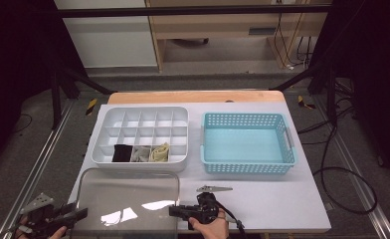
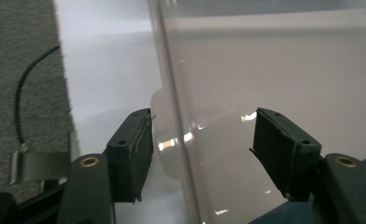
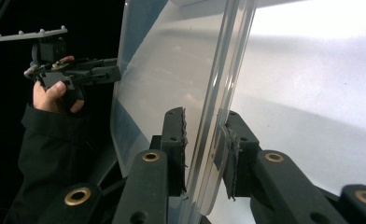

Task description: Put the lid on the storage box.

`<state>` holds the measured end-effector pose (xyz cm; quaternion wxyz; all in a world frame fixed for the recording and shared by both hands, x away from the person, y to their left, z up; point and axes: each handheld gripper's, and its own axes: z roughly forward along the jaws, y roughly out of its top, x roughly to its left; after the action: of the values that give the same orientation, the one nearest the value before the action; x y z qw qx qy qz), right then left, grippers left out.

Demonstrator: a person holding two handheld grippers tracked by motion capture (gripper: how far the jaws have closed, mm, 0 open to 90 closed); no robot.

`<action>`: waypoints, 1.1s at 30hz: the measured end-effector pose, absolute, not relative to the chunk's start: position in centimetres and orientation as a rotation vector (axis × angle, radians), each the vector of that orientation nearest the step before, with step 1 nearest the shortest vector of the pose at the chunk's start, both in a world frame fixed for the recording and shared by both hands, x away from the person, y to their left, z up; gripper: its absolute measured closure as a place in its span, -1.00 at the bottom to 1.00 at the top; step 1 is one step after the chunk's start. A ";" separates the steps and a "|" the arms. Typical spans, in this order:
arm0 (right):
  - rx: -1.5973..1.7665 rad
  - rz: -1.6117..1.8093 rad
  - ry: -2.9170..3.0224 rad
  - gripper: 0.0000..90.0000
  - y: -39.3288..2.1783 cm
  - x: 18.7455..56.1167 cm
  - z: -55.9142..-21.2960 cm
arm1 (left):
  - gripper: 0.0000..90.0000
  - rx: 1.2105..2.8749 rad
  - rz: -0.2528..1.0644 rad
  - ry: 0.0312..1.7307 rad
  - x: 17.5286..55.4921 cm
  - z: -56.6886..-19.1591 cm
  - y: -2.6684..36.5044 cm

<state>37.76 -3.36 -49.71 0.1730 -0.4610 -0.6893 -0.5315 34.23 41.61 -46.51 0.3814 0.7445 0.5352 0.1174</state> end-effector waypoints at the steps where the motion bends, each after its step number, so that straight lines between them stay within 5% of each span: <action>1: -1.307 -1.507 -1.961 0.63 -3.3 37.7 -49.7 | -0.19 1.907 0.295 1.363 34.4 -46.5 41.6; 14: -1.302 -1.487 -1.975 0.63 -3.3 38.1 -49.8 | -0.15 1.880 0.184 1.369 35.4 -46.8 42.2; 18: -1.296 -1.487 -1.988 0.63 -3.4 38.3 -49.6 | -0.08 1.867 0.199 1.378 35.1 -46.4 42.2; 22: -1.323 -1.491 -1.989 0.64 -4.1 38.5 -49.3 | 0.21 1.810 0.220 1.335 34.3 -45.5 42.3; 33: -1.314 -1.560 -2.036 0.60 -5.2 38.7 -48.1 | 0.30 1.803 0.328 1.297 33.4 -43.3 40.8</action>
<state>38.66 -5.20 -48.11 0.1295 -0.4522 -0.7004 -0.5369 33.40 40.76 -43.26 0.4333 0.7238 0.5206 0.1316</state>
